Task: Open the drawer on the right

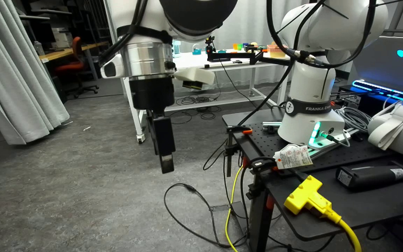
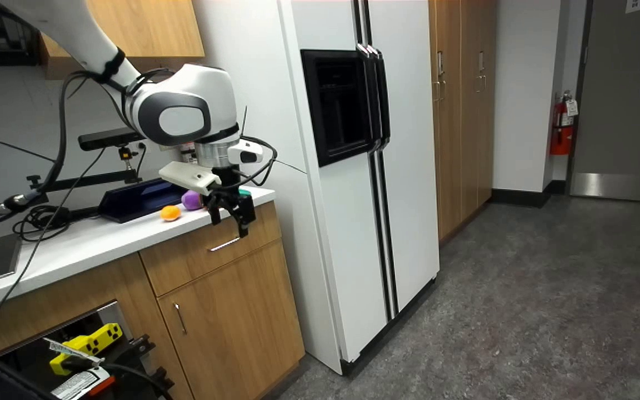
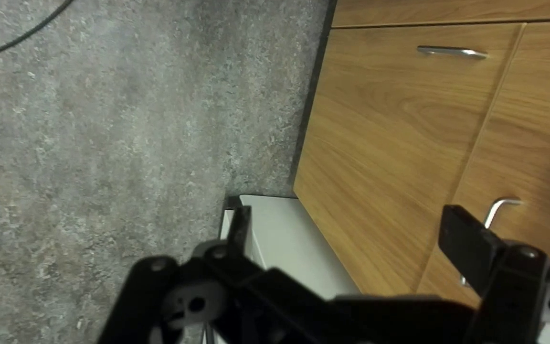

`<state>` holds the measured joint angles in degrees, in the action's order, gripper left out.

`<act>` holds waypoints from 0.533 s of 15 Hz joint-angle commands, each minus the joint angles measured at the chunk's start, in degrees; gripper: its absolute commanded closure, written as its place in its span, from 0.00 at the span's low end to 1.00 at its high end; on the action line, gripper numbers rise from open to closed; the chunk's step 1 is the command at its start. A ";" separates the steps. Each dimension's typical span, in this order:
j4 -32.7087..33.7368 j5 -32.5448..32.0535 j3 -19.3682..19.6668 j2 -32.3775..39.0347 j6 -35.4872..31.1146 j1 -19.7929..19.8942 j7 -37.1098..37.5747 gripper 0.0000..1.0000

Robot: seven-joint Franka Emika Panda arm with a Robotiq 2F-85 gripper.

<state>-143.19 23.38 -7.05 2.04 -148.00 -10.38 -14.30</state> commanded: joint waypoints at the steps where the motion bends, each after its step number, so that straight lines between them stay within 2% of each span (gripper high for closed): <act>1: 1.37 0.42 -1.61 1.26 0.07 0.97 -0.24 0.00; 8: 4.08 1.60 -2.57 4.90 -0.62 1.51 -2.08 0.00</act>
<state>-139.44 24.07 -8.45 5.59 -148.03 -10.25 -14.75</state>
